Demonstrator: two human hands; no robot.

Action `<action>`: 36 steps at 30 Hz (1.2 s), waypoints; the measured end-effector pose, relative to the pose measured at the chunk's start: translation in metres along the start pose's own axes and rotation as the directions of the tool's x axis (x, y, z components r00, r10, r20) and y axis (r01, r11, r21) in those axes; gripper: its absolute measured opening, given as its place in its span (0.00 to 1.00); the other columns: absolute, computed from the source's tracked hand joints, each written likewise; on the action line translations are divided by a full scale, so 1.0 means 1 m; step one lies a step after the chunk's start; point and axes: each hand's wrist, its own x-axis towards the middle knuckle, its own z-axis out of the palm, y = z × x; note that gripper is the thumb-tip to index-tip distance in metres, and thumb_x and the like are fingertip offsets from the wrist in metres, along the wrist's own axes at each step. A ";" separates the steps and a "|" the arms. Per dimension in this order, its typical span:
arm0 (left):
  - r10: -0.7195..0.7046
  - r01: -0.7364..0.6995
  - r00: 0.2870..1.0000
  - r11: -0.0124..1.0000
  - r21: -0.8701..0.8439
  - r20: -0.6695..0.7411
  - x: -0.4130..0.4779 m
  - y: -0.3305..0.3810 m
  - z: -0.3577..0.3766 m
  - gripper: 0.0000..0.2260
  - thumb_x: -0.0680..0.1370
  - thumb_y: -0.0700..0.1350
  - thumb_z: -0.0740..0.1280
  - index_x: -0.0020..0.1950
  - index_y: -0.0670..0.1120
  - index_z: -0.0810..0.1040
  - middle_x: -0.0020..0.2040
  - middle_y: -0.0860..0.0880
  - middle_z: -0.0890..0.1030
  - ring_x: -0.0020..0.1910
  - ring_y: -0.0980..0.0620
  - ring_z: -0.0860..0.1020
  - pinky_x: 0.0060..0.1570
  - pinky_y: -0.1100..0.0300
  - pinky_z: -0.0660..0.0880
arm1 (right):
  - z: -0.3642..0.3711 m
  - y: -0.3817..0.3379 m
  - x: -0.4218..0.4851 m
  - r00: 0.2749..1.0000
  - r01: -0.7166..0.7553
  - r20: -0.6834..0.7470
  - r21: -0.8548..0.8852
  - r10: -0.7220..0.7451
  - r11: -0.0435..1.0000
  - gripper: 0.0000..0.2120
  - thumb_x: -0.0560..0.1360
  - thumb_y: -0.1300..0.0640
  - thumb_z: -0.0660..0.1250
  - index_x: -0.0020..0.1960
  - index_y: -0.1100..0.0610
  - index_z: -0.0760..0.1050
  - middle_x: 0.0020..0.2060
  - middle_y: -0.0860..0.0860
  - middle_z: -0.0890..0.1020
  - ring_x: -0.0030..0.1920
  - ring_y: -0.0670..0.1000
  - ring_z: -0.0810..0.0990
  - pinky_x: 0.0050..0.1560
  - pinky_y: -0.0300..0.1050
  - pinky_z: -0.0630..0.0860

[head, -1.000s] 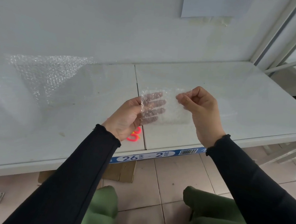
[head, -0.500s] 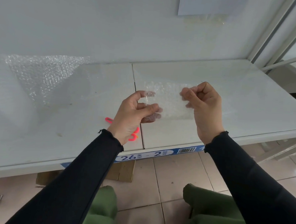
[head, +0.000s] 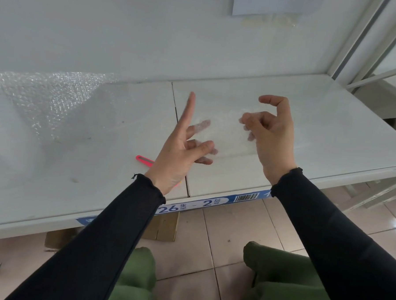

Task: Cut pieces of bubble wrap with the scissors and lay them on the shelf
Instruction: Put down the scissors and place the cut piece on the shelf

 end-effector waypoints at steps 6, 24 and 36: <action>-0.001 0.004 0.998 0.999 0.046 -0.055 0.006 -0.004 0.006 0.22 0.80 0.32 0.66 0.72 0.48 0.75 0.66 0.54 0.80 0.44 0.56 0.83 0.50 0.62 0.80 | -0.014 -0.005 0.006 0.955 -0.209 0.245 0.172 0.164 0.963 0.21 0.79 0.57 0.69 0.70 0.44 0.74 0.60 0.45 0.82 0.63 0.48 0.80 0.57 0.44 0.79; -0.017 0.010 0.999 0.981 0.192 0.034 0.110 -0.009 0.112 0.25 0.76 0.36 0.70 0.73 0.46 0.73 0.59 0.50 0.76 0.38 0.54 0.80 0.60 0.52 0.80 | -0.124 0.026 0.064 0.996 -0.088 -0.020 -0.241 0.086 0.966 0.15 0.76 0.66 0.65 0.59 0.54 0.82 0.52 0.48 0.84 0.44 0.42 0.79 0.46 0.36 0.77; -0.174 0.151 0.985 0.905 0.399 0.021 0.146 -0.055 0.148 0.23 0.77 0.37 0.69 0.72 0.44 0.73 0.62 0.45 0.76 0.51 0.50 0.76 0.51 0.62 0.72 | -0.152 0.086 0.087 0.980 -0.167 -0.170 -0.402 0.106 0.900 0.12 0.79 0.61 0.64 0.56 0.52 0.83 0.41 0.45 0.81 0.40 0.44 0.77 0.42 0.36 0.74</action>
